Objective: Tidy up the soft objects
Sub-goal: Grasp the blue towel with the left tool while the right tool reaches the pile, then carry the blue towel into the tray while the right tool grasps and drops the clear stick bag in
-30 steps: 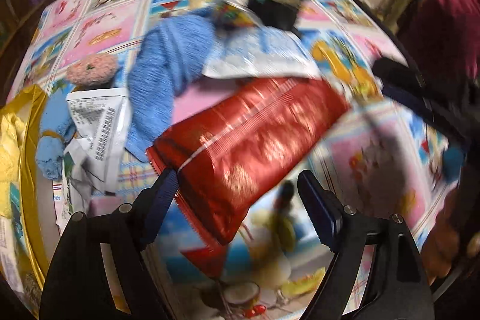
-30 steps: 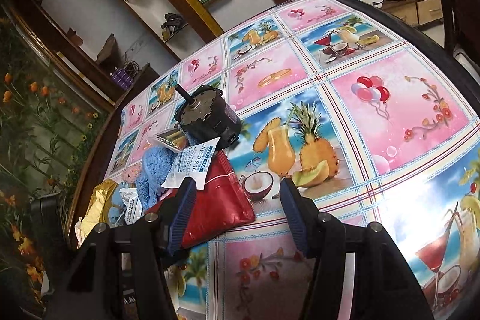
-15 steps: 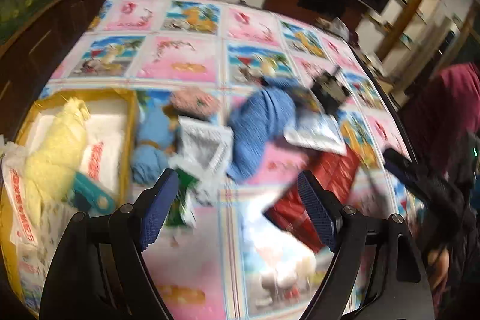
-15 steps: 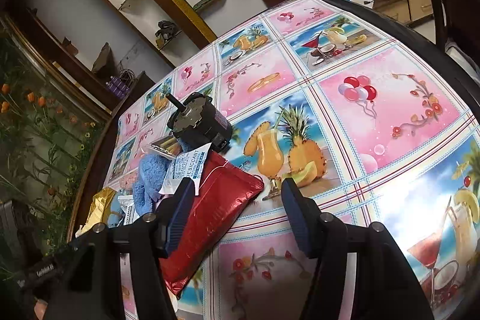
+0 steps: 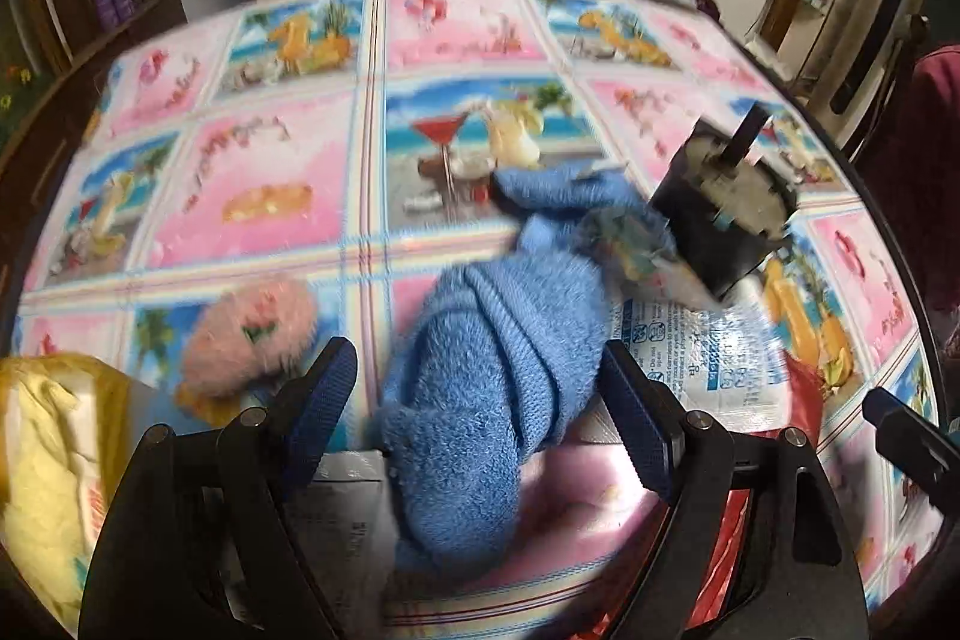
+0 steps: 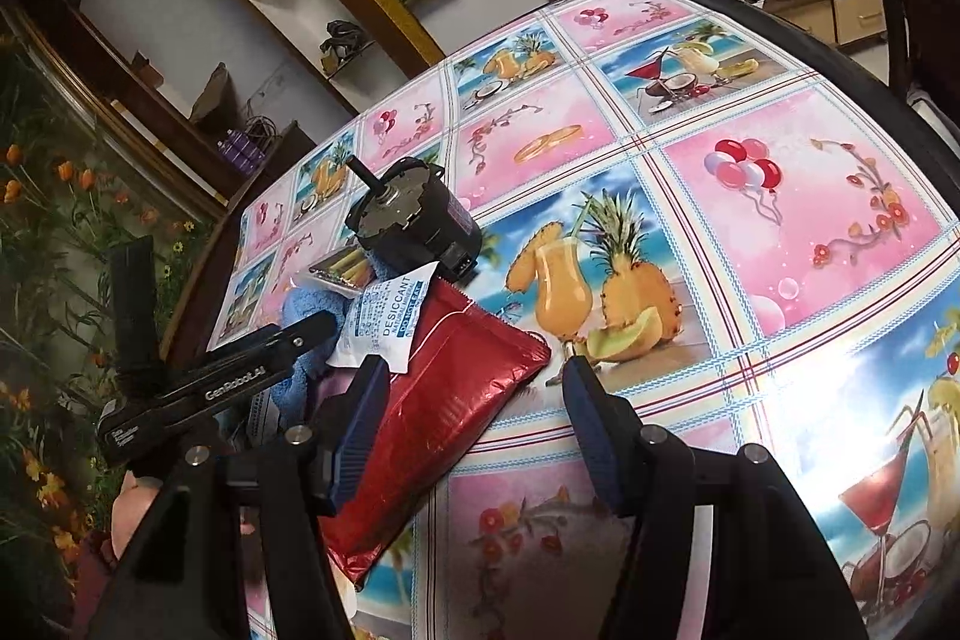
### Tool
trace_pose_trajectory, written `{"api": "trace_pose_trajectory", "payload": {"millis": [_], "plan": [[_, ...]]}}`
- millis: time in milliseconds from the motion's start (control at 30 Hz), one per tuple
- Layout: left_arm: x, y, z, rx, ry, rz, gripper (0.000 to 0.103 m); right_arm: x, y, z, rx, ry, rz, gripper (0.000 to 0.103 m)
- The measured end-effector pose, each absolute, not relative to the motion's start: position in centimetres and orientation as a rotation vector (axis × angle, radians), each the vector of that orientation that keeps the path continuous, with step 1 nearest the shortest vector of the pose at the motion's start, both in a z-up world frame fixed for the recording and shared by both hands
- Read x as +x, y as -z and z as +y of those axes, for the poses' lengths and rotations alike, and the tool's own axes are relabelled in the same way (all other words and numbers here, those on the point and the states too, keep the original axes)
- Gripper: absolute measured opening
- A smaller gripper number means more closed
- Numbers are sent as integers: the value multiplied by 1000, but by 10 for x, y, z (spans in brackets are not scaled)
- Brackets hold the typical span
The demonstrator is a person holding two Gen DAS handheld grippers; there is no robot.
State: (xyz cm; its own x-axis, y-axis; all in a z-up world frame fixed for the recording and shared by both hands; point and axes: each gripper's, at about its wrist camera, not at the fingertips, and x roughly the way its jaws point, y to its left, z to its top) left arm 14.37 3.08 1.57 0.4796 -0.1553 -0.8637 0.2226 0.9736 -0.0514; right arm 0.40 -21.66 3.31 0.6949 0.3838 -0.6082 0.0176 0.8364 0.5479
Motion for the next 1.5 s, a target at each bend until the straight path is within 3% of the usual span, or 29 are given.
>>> {"api": "trace_pose_trajectory", "payload": {"millis": [33,67,100,167,433,867,1233,1500], "plan": [[144,-14,29,75,218,1054,77,5,-32,-215,552,-225,792,60],[141,-15,27,81,235,1049,59,6,-31,-213,549,-233,800,60],[137,-18,25,78,261,1044,48,7,-30,-211,545,-241,810,60],[132,-22,26,26,308,1072,40,8,-28,-209,543,-248,820,60],[80,-52,32,-48,402,999,39,8,-25,-210,533,-219,824,60],[-46,-114,109,-357,528,776,39,6,-25,-229,576,-179,789,60],[-88,-105,195,-510,452,696,39,17,-67,-129,331,-423,884,60],[-104,-97,246,-575,347,662,39,65,-50,-62,8,-252,974,60]]}}
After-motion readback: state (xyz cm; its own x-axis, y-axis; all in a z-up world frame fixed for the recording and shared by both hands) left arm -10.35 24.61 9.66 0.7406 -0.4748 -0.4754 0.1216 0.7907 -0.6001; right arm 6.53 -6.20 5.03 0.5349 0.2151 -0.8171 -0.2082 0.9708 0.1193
